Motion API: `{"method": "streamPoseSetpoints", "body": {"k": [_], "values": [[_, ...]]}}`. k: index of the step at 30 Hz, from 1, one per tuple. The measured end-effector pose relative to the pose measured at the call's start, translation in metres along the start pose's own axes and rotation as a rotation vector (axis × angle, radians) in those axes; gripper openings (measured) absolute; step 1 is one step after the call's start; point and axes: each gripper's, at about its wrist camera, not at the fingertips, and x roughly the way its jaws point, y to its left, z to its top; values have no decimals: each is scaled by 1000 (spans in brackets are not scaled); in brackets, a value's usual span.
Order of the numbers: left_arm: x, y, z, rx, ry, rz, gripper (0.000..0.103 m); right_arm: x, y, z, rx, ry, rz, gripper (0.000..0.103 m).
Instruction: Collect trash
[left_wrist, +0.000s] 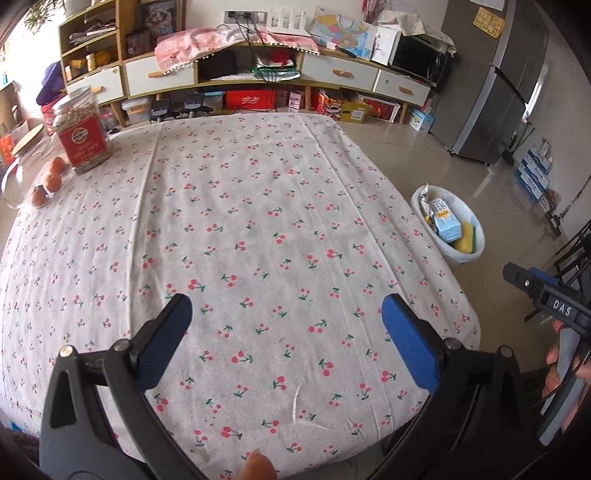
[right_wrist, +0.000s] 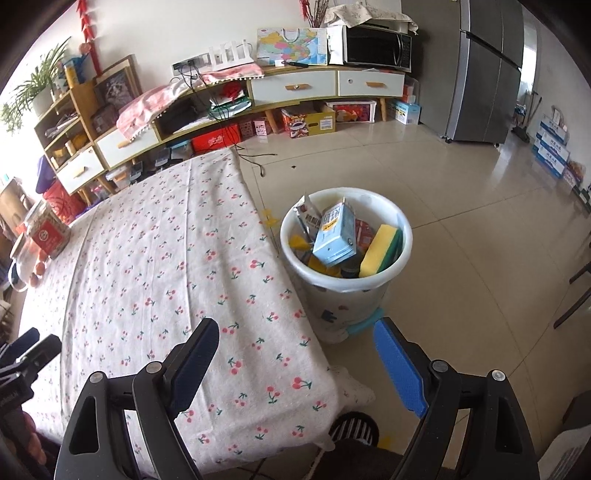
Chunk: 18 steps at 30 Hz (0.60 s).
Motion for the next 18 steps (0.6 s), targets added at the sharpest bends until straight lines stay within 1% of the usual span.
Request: {"method": "streamPoseSetpoints", "body": {"k": [4,7,9,12,18], "values": [[-5,16,-4,-35,-13,29,102,1,13,-15,-45,-16,-36,87],[-10,22,-6,-48,-37,28,102,-1,20,-21,-43,-49,-48,87],[-11,24,-8,-38,-45,36,102,0,21,-21,-34,-58,-53,87],[-11,24,-10,-24,-49,51,102,2,21,-22,-24,-59,-67,87],[-10,29,-13,-34,-36,37,102,6,24,-22,-23,-47,-68,87]]}}
